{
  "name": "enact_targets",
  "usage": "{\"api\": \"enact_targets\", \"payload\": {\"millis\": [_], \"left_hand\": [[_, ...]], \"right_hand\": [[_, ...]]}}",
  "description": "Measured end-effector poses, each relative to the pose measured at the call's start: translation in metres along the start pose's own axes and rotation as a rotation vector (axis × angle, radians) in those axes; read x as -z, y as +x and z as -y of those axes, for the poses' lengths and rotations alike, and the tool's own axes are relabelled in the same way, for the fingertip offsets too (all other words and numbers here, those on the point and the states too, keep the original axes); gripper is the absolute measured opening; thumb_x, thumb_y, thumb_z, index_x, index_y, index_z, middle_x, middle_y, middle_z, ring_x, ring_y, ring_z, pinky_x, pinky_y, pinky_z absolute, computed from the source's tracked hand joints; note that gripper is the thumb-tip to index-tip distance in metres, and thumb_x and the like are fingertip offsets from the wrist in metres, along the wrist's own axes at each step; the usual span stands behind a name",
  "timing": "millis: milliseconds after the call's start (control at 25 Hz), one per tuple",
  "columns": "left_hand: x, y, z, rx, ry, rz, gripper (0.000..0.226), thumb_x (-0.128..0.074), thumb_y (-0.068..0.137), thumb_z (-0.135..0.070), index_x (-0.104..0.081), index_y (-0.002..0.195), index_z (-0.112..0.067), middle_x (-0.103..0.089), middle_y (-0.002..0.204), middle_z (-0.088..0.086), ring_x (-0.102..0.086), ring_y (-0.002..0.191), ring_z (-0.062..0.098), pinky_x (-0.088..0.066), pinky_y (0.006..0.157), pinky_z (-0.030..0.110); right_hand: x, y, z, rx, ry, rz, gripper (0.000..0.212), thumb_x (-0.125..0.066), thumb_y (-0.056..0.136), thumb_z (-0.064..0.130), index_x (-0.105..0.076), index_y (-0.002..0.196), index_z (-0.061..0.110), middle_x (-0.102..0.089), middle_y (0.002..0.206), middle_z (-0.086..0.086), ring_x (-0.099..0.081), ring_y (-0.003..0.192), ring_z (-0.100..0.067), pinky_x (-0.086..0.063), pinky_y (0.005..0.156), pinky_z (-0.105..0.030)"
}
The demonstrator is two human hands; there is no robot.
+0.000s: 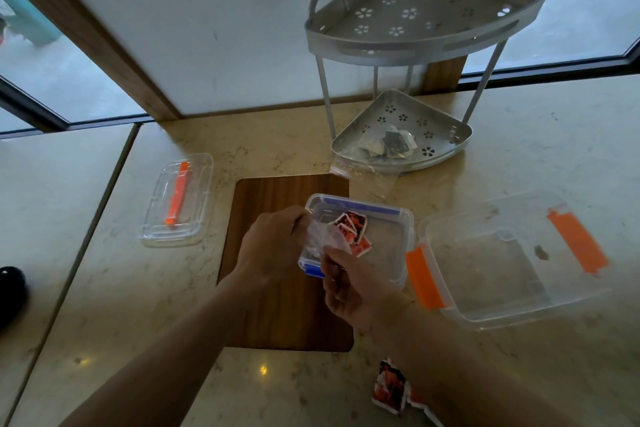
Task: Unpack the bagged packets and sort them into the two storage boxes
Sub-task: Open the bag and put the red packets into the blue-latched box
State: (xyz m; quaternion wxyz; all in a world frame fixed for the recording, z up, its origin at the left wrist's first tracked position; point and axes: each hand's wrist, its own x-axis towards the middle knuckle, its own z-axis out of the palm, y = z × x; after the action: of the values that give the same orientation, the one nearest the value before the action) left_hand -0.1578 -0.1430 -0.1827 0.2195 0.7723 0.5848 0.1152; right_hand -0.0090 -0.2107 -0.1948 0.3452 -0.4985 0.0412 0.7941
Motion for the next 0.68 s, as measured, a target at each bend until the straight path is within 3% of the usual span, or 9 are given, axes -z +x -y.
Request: {"api": "enact_targets", "payload": {"millis": [120, 280, 400, 480, 560, 680], "left_hand": [[0.002, -0.004, 0.000, 0.005, -0.037, -0.007, 0.016, -0.049, 0.098, -0.026, -0.064, 0.099, -0.021, -0.069, 0.087, -0.007, -0.065, 0.070, 0.000, -0.058, 0.067, 0.023], [0.006, -0.017, -0.010, 0.000, -0.151, 0.000, 0.019, -0.051, 0.098, -0.024, -0.065, 0.109, -0.018, -0.066, 0.094, -0.011, -0.064, 0.073, -0.004, -0.055, 0.064, 0.015], [0.010, -0.039, -0.020, 0.038, -0.330, 0.007, 0.015, -0.056, 0.096, -0.021, -0.062, 0.109, -0.019, -0.065, 0.092, -0.014, -0.064, 0.072, -0.006, -0.053, 0.059, 0.012], [0.013, -0.055, -0.024, 0.102, -0.454, 0.028, 0.011, -0.062, 0.092, -0.024, -0.058, 0.103, -0.021, -0.066, 0.091, -0.007, -0.067, 0.072, 0.002, -0.053, 0.057, 0.016], [0.016, -0.072, -0.024, 0.166, -0.570, 0.060, 0.014, -0.065, 0.089, -0.028, -0.055, 0.096, -0.020, -0.068, 0.092, 0.001, -0.069, 0.072, 0.010, -0.056, 0.059, 0.021], [0.023, -0.093, -0.023, 0.289, -0.751, 0.086, 0.018, -0.064, 0.091, -0.028, -0.054, 0.100, -0.017, -0.067, 0.096, 0.004, -0.071, 0.073, 0.010, -0.056, 0.058, 0.020]], "right_hand": [[0.005, 0.002, -0.002, 0.013, -0.016, -0.063, 0.021, -0.073, 0.083, 0.026, -0.068, 0.097, 0.010, -0.066, 0.075, -0.003, -0.056, 0.066, -0.013, -0.046, 0.052, -0.025], [0.005, -0.009, -0.003, 0.085, -0.036, -0.084, 0.025, -0.073, 0.083, 0.025, -0.069, 0.103, 0.010, -0.070, 0.088, -0.005, -0.062, 0.076, -0.016, -0.047, 0.059, -0.027], [0.006, -0.023, -0.005, 0.219, -0.015, -0.078, 0.022, -0.071, 0.084, 0.020, -0.067, 0.105, 0.013, -0.071, 0.098, -0.008, -0.065, 0.081, -0.017, -0.050, 0.064, -0.028], [0.009, -0.034, -0.009, 0.314, -0.044, -0.048, 0.020, -0.066, 0.089, 0.017, -0.066, 0.108, 0.015, -0.070, 0.100, -0.008, -0.063, 0.081, -0.018, -0.049, 0.065, -0.028], [0.013, -0.046, -0.017, 0.400, -0.148, -0.020, 0.015, -0.064, 0.089, 0.018, -0.070, 0.103, 0.019, -0.070, 0.095, -0.007, -0.062, 0.082, -0.019, -0.049, 0.067, -0.029], [0.019, -0.065, -0.034, 0.495, -0.403, -0.022, 0.014, -0.064, 0.088, 0.017, -0.070, 0.099, 0.023, -0.070, 0.093, -0.007, -0.063, 0.085, -0.021, -0.051, 0.068, -0.029]]}}
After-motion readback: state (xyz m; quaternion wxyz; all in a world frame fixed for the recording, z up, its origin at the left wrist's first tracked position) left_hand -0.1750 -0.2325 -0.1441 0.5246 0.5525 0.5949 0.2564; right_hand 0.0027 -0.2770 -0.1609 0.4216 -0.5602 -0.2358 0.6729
